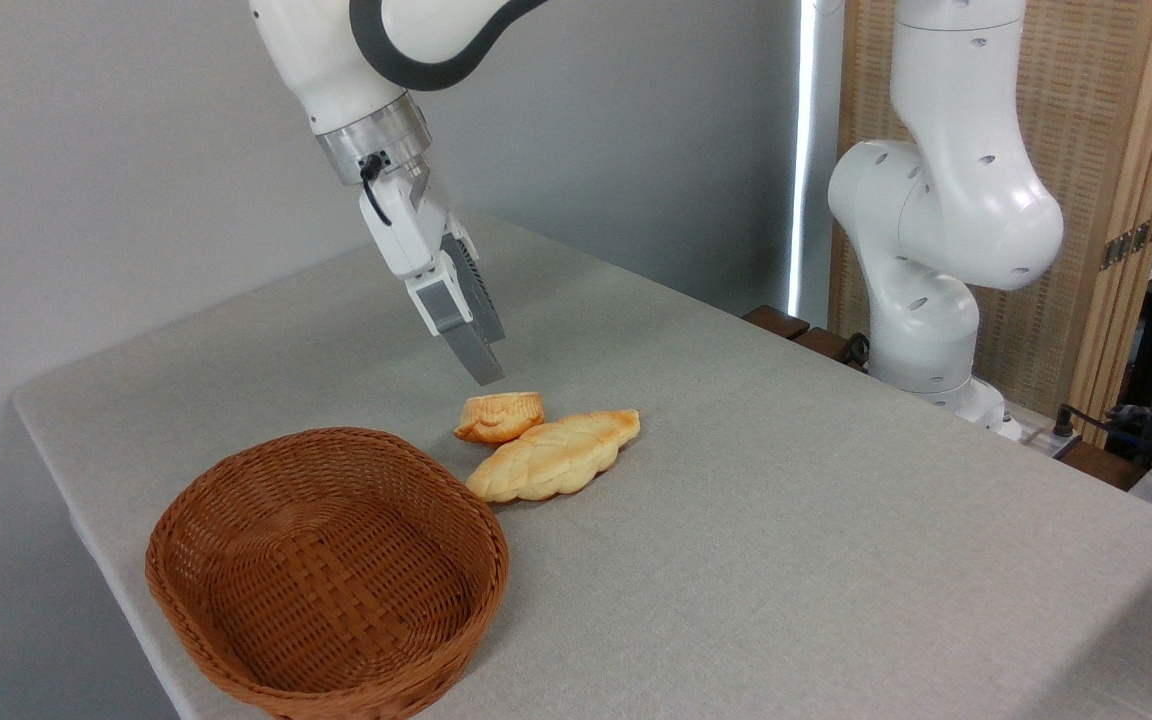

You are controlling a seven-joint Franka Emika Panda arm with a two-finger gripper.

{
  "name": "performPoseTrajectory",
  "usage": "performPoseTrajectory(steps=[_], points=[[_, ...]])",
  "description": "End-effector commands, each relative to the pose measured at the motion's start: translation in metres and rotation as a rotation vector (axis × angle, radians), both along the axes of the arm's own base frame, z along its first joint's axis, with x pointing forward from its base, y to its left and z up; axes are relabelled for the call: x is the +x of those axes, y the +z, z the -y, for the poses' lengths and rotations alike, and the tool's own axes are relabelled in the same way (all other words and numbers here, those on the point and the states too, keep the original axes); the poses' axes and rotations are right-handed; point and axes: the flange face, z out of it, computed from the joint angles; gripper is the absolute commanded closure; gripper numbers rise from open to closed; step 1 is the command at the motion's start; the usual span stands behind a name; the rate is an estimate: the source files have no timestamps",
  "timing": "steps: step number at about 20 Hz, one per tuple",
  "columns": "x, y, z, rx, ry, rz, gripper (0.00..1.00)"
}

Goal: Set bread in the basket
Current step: 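Tilt the gripper and lower it onto the small round bread roll, then close the gripper on the edge of the round bread roll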

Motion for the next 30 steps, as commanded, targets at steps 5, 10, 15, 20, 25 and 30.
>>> performPoseTrajectory(steps=[5, 10, 15, 20, 25, 30], points=[[0.004, -0.033, 0.007, 0.067, -0.064, -0.037, 0.00], [0.002, -0.047, 0.020, 0.084, -0.092, -0.056, 0.00], [0.001, -0.062, 0.027, 0.106, -0.116, -0.070, 0.00], [0.008, -0.071, 0.026, 0.168, -0.162, -0.036, 0.00], [0.012, -0.079, 0.027, 0.192, -0.183, -0.023, 0.00], [0.011, -0.079, 0.030, 0.199, -0.193, -0.020, 0.03]])
